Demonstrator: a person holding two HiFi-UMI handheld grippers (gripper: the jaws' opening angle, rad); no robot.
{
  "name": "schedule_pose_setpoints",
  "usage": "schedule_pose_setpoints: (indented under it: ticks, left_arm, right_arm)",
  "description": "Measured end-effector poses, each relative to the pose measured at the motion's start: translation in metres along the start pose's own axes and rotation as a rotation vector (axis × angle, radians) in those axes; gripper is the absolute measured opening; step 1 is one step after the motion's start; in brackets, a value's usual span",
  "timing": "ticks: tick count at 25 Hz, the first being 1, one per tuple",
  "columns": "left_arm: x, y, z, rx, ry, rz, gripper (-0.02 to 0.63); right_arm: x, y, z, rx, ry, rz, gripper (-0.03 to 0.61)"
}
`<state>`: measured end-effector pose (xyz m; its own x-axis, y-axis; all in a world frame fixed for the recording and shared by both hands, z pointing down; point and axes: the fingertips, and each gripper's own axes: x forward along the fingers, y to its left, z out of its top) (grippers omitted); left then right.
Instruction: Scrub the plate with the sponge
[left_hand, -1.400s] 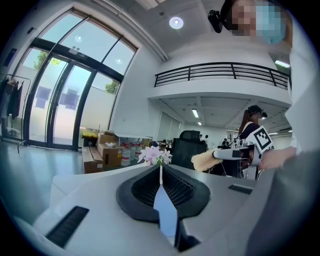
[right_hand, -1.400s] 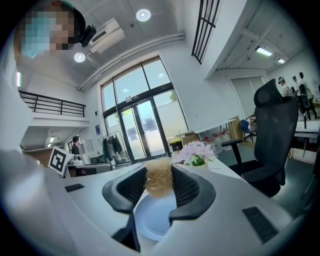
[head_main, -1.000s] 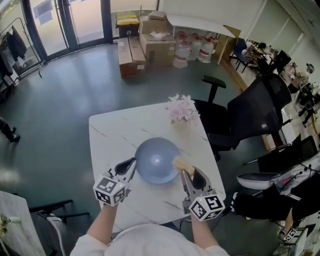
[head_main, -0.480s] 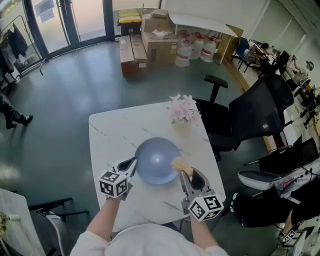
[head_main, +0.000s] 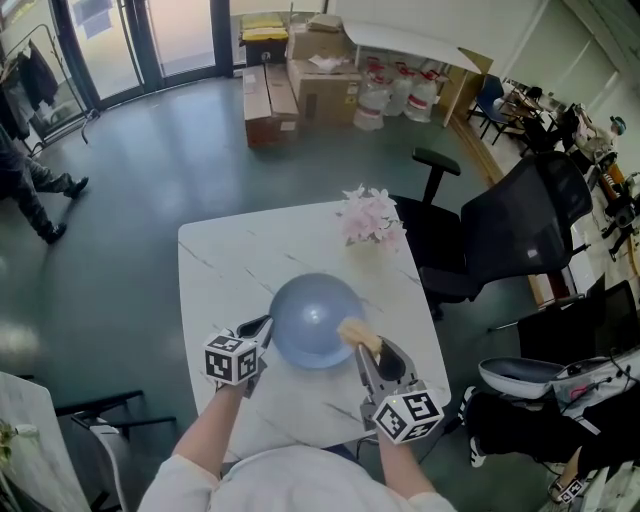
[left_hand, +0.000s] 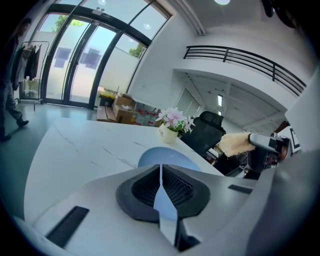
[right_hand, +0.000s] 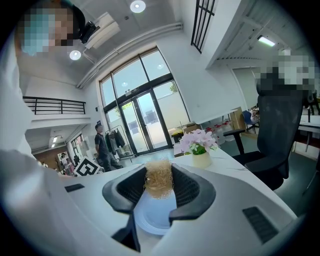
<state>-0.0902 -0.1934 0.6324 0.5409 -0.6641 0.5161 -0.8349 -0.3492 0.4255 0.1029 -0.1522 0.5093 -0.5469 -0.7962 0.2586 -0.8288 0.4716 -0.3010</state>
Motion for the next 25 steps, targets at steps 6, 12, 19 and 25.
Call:
schedule_pose_setpoints:
  ticks: [6, 12, 19, 25]
  left_arm:
    - [0.006, 0.008, -0.009, -0.047, 0.037, 0.011, 0.041]
    - [0.018, 0.017, -0.021, -0.098, 0.072, 0.024, 0.157]
    - [0.031, 0.027, -0.035, -0.145, 0.129, 0.041, 0.219]
    - [0.047, 0.037, -0.042, -0.179, 0.180, 0.042, 0.219]
  right_arm:
    - [0.001, 0.001, 0.000, -0.002, 0.008, 0.003, 0.150]
    - [0.001, -0.002, -0.004, 0.002, 0.008, -0.001, 0.150]
    - [-0.001, -0.007, -0.005, 0.006, 0.018, -0.012, 0.150]
    - [-0.003, -0.008, -0.008, 0.005, 0.028, -0.015, 0.150]
